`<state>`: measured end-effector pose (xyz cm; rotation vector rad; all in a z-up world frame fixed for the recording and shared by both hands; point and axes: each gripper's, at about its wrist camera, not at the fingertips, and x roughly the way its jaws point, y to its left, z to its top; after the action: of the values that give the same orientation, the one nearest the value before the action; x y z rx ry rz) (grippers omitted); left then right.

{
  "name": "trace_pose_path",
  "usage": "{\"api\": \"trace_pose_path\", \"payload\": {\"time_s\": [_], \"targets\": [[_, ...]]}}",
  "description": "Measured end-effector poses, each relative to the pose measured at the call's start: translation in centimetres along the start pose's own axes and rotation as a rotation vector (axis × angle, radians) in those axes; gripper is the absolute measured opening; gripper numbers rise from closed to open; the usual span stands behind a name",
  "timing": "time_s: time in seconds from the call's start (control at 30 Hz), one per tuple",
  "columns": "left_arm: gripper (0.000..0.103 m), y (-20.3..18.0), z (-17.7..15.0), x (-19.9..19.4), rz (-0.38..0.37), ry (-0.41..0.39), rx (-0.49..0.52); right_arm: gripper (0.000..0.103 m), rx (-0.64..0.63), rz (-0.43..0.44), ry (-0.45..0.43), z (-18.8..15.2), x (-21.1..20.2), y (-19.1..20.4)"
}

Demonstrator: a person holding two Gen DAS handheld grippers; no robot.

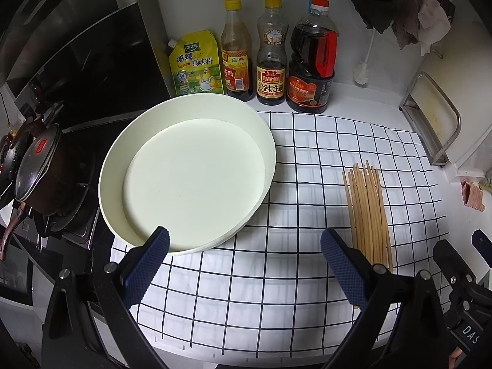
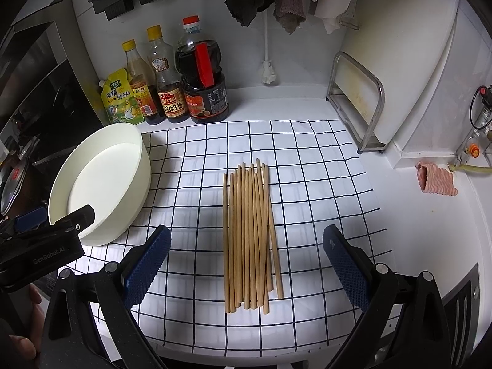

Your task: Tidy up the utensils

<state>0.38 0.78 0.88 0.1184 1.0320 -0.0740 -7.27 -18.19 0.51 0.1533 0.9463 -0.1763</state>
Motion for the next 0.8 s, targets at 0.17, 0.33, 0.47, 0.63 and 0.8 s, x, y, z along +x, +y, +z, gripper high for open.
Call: {"api": "trace_pose_path", "payload": {"time_s": [0.17, 0.33, 0.47, 0.63, 0.8], "targets": [[0.097, -0.09, 0.27, -0.02, 0.001, -0.001, 0.002, 0.095, 0.0, -0.001, -0.001, -0.13, 0.02, 0.05], [0.097, -0.24, 0.66, 0.02, 0.002, -0.002, 0.003, 0.095, 0.001, -0.001, -0.001, -0.11, 0.02, 0.05], [0.097, 0.06, -0.03, 0.0, -0.002, 0.002, -0.001, 0.095, 0.003, 0.001, 0.0, 0.04, -0.18, -0.13], [0.097, 0.07, 0.09, -0.15, -0.002, 0.0, -0.001, 0.095, 0.004, 0.002, 0.0, 0.1, -0.22, -0.18], [0.097, 0.07, 0.14, -0.16, -0.001, 0.0, 0.0, 0.095, 0.004, 0.001, -0.001, -0.02, -0.18, -0.15]]}}
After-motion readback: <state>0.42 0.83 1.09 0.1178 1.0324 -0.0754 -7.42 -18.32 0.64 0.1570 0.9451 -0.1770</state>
